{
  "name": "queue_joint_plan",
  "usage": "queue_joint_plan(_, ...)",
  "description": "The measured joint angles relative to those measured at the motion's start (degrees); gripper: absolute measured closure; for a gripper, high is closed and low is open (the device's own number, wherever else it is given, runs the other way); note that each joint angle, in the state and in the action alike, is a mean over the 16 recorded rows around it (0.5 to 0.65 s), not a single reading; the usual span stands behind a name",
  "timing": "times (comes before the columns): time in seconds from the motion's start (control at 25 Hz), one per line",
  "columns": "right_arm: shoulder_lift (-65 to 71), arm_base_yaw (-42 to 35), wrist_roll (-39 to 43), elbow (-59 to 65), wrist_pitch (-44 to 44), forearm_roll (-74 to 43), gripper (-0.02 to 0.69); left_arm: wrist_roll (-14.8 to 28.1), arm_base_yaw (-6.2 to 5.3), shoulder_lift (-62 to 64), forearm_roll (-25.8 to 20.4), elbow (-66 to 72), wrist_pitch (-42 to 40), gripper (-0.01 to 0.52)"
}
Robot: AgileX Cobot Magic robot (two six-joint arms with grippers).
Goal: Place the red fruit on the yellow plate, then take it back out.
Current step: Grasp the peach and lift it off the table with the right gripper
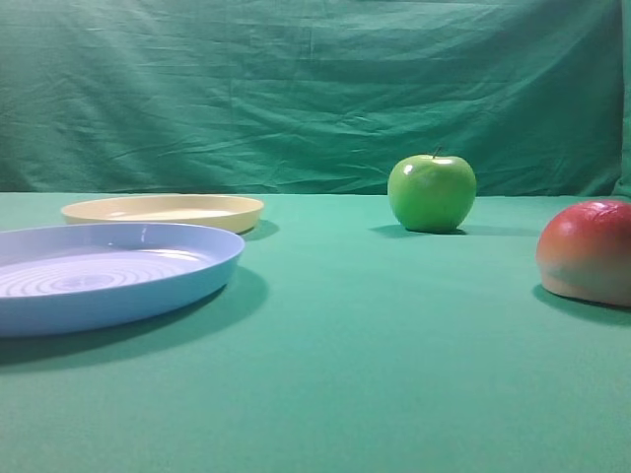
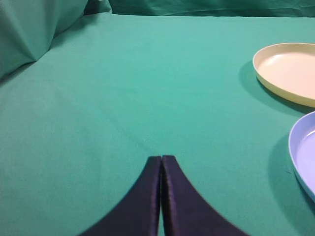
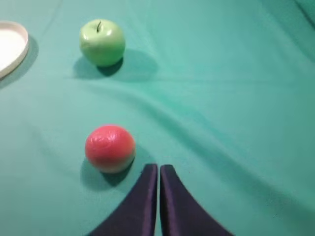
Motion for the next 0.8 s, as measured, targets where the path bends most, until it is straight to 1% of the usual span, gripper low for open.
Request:
queue_joint_plan(0.24, 14.09, 5.20, -0.81, -7.52, 7.48, -1.05, 0.665, 0.00, 0.00, 0.00, 0.00, 0.00, 0.00, 0.514)
queue_joint_plan(0.36, 20.15, 8.64, -1.20, -9.90, 8.45, -2.46, 0.662, 0.00, 0.00, 0.00, 0.00, 0.00, 0.00, 0.514)
queue_joint_plan(0.48, 25.65, 12.26, -1.50, -11.40, 7.23, -4.15, 0.629, 0.00, 0.00, 0.00, 0.00, 0.00, 0.00, 0.514)
queue_joint_plan(0.56, 28.97, 14.49, -1.55, -12.05, 5.68, -5.28, 0.579, 0.00, 0.00, 0.00, 0.00, 0.00, 0.00, 0.514)
queue_joint_plan(0.8, 38.01, 18.70, -1.51, -12.88, -1.44, -7.04, 0.340, -0.01, 0.00, 0.00, 0.00, 0.00, 0.00, 0.514)
